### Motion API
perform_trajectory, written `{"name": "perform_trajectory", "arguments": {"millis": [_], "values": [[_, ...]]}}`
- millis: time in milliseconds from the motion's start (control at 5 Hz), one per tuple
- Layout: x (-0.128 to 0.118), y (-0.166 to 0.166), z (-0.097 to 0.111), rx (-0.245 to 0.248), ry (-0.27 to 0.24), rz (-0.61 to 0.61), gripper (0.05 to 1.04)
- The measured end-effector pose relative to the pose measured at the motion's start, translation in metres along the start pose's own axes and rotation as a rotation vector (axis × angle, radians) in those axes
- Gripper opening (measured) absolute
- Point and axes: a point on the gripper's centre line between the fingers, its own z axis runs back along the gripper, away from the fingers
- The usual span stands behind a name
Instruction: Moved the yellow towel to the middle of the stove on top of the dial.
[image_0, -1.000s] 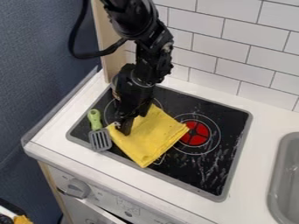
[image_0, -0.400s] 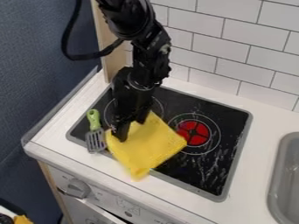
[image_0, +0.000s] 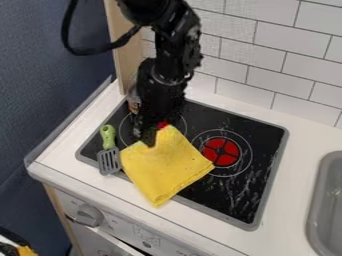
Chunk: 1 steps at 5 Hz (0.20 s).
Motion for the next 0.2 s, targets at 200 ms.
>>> {"name": "perform_trajectory", "arguments": {"millis": [200], "values": [[-0.0023, -0.0124, 0.0267, -0.063, -0.005, -0.054, 0.999]]}}
